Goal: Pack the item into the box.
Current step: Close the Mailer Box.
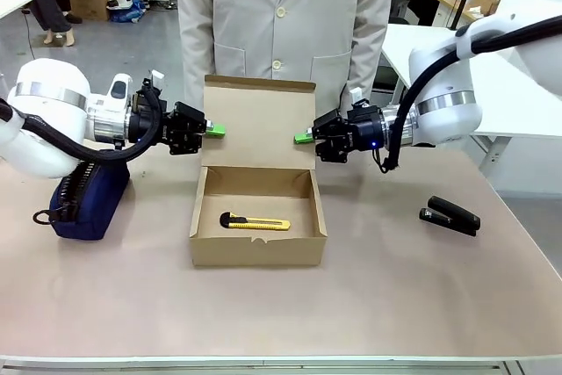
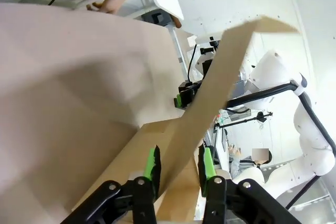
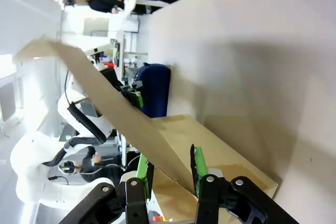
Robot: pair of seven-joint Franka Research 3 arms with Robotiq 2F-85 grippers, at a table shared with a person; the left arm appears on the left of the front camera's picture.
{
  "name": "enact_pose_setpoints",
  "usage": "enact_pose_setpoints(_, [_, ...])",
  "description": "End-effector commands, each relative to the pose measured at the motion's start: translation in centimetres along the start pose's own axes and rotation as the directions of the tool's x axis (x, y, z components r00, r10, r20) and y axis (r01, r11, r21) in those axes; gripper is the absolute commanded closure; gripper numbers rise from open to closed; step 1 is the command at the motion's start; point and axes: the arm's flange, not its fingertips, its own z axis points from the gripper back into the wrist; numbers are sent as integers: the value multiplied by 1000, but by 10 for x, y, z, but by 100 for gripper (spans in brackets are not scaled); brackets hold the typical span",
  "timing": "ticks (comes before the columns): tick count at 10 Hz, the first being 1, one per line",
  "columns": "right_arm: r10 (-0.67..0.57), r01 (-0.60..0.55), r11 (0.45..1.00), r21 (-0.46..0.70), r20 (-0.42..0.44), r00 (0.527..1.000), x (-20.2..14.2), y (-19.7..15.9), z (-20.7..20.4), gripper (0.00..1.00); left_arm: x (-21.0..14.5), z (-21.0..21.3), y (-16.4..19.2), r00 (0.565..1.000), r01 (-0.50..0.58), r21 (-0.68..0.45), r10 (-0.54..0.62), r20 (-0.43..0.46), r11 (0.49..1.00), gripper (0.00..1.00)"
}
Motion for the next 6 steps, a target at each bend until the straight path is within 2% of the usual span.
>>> enact_pose_setpoints(1, [127,-130,991,45,54,990,-16,-3,1,59,-16,1,-10,992,109,0,-109,61,994,59])
enact_pose_setpoints(3, [244,-252,966,64,114,963,-20,-3,1,59,-20,0,-16,952,273,70,-280,124,959,59])
enact_pose_setpoints(4, [284,-296,953,65,146,948,-21,-4,0,59,-22,0,-18,925,350,80,-358,128,933,59])
enact_pose_setpoints(5, [260,-269,963,25,187,947,-22,-3,-1,59,-7,4,-14,982,176,32,-178,65,984,59])
enact_pose_setpoints(6, [225,-230,972,43,94,970,-11,-1,2,59,-7,4,-14,982,176,32,-178,65,984,59])
